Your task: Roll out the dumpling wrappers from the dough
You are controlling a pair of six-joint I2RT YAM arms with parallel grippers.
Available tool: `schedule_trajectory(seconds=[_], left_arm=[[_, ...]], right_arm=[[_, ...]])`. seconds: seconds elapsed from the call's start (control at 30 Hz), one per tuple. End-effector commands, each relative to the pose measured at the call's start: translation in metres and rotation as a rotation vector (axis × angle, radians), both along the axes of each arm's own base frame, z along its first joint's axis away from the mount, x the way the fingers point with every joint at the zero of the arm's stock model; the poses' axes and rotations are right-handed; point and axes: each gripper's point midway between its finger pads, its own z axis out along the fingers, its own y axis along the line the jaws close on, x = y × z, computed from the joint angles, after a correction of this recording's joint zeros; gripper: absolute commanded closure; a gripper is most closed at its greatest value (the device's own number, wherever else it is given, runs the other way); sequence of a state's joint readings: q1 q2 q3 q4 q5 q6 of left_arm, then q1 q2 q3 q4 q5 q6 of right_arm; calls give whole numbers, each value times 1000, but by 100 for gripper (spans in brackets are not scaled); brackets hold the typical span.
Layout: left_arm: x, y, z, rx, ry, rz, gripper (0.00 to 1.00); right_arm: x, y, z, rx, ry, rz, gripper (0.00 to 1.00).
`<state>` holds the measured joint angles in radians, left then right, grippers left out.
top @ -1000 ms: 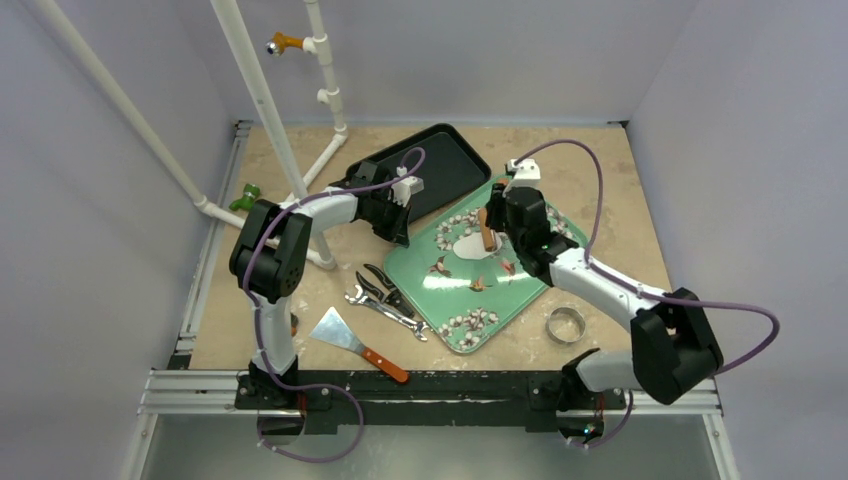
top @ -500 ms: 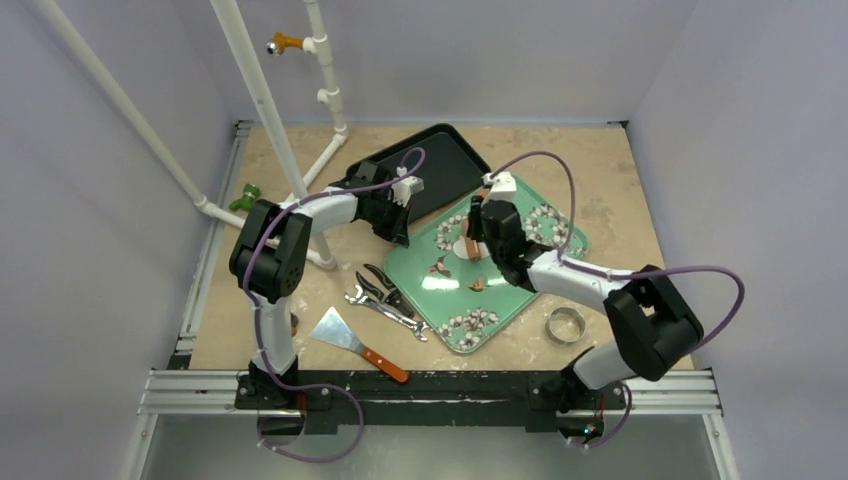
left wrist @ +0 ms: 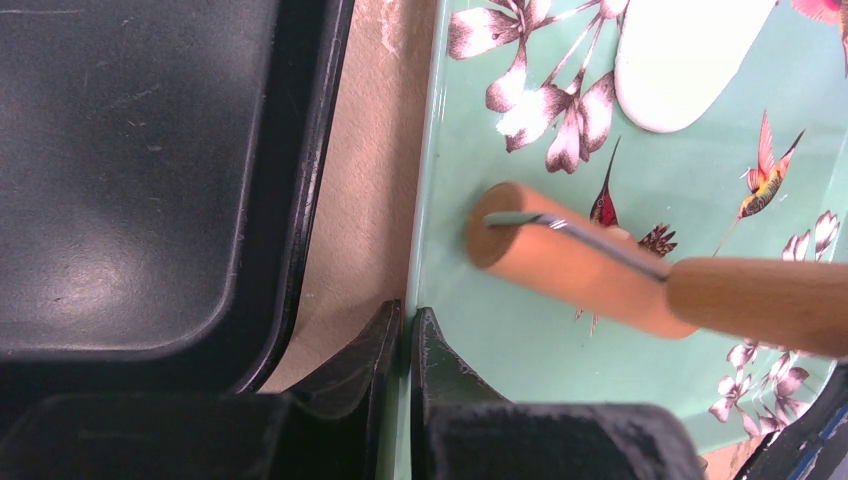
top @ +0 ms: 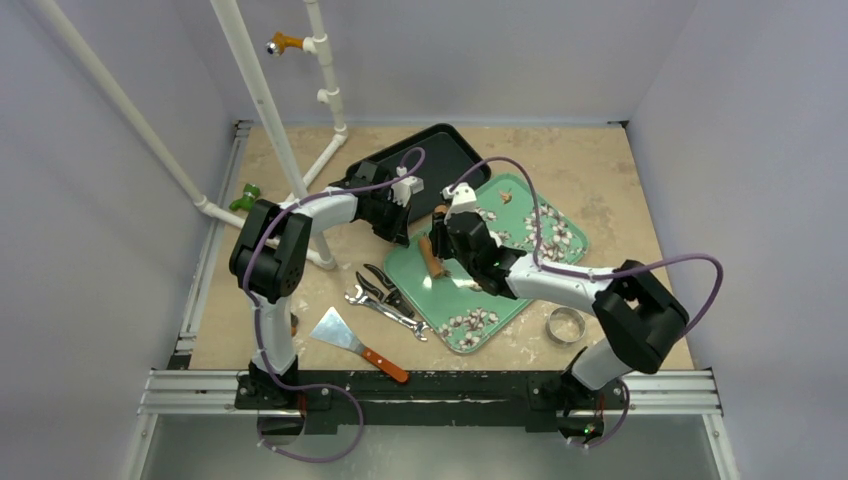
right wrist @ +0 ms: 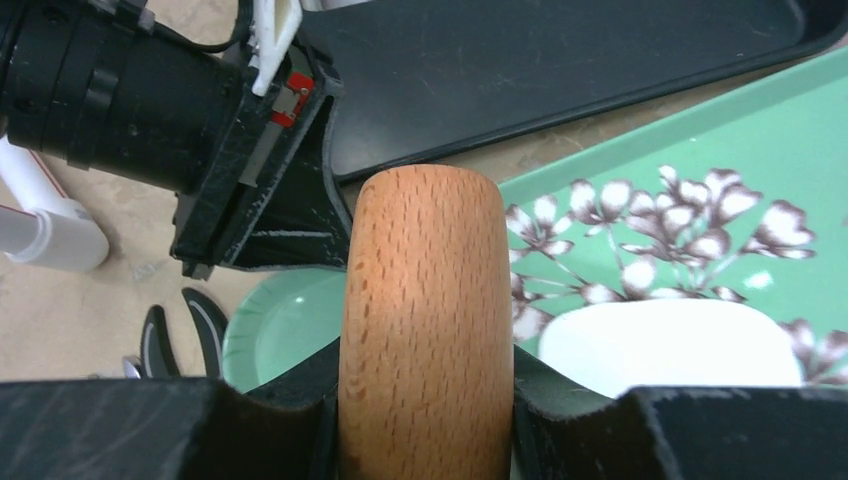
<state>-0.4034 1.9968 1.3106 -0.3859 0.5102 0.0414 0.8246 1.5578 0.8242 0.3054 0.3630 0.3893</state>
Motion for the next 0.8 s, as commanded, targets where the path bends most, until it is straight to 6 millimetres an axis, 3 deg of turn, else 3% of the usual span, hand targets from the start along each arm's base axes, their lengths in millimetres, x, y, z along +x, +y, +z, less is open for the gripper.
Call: schedule_trajectory(seconds=[0.0, 0.07, 0.2, 0.33, 0.5, 0.6, 0.77], left_arm=[[13, 8, -1, 11, -25, 40, 100], [13, 8, -1, 11, -27, 40, 100], [13, 8, -1, 12, -25, 41, 100], [13, 8, -1, 12, -25, 40, 100], [13, 8, -1, 12, -26, 40, 100], [13, 8, -1, 11, -25, 38, 100], [13, 8, -1, 9, -24, 37, 100]], right_arm=[[13, -26, 54, -40, -88, -23, 100], [25, -53, 62, -52, -106, -80, 100], [35, -98, 58, -114, -119, -184, 100], [39, -115, 49, -162, -108, -213, 100], [35, -122, -2, -266, 3, -212, 100], [21, -105, -32, -257, 71, -157, 100], [-13, -66, -58, -210, 99, -58, 100]])
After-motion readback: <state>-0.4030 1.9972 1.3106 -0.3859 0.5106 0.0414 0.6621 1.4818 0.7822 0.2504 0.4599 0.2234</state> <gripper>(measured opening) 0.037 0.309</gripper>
